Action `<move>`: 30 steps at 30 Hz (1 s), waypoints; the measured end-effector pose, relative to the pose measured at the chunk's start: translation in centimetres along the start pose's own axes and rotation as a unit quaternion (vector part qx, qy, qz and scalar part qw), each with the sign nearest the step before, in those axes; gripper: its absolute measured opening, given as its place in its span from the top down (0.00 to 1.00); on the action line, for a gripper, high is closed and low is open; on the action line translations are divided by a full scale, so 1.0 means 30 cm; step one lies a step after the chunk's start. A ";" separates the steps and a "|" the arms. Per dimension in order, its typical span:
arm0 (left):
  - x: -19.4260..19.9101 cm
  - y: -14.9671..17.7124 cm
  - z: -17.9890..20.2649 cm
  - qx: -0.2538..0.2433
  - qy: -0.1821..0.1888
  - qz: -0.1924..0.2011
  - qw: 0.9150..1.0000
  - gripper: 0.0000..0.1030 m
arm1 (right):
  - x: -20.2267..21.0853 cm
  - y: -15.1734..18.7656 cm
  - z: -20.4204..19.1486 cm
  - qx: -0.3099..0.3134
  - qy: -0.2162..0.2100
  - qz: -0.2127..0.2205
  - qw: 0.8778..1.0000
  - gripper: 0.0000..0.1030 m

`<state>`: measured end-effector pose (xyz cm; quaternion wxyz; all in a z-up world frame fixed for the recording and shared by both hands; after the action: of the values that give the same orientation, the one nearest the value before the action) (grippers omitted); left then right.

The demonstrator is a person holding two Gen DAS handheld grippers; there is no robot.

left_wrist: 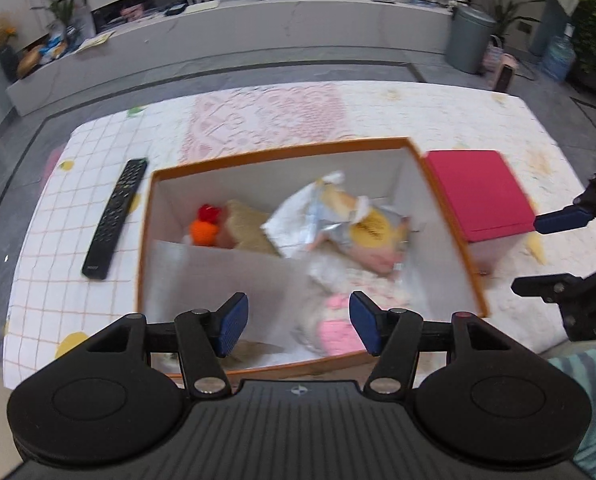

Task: Organize soft objects
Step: 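Grasp the clear ribbon-tied gift bag with the left tool while the right tool grasps the yellow cloth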

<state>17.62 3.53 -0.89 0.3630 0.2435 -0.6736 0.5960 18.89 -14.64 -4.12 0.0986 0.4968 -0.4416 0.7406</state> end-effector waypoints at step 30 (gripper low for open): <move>-0.274 -0.161 0.926 -0.185 0.132 -0.036 0.973 0.34 | 0.042 0.544 0.617 -0.154 0.096 -0.042 0.983 0.39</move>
<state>20.87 -25.36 -5.01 0.5084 0.1155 -0.7094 0.4744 20.74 -38.57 -10.01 0.2469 0.4207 -0.5175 0.7030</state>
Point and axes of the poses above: each gripper's, at about its wrist camera, not at the fingertips, and x roughly against the way its jaws point, z to its right, y to its underside, the point moved 10 cm from there along -x, roughly the way its jaws point, and after that the axes turned 8 degrees about z, right-handed, at the moved point
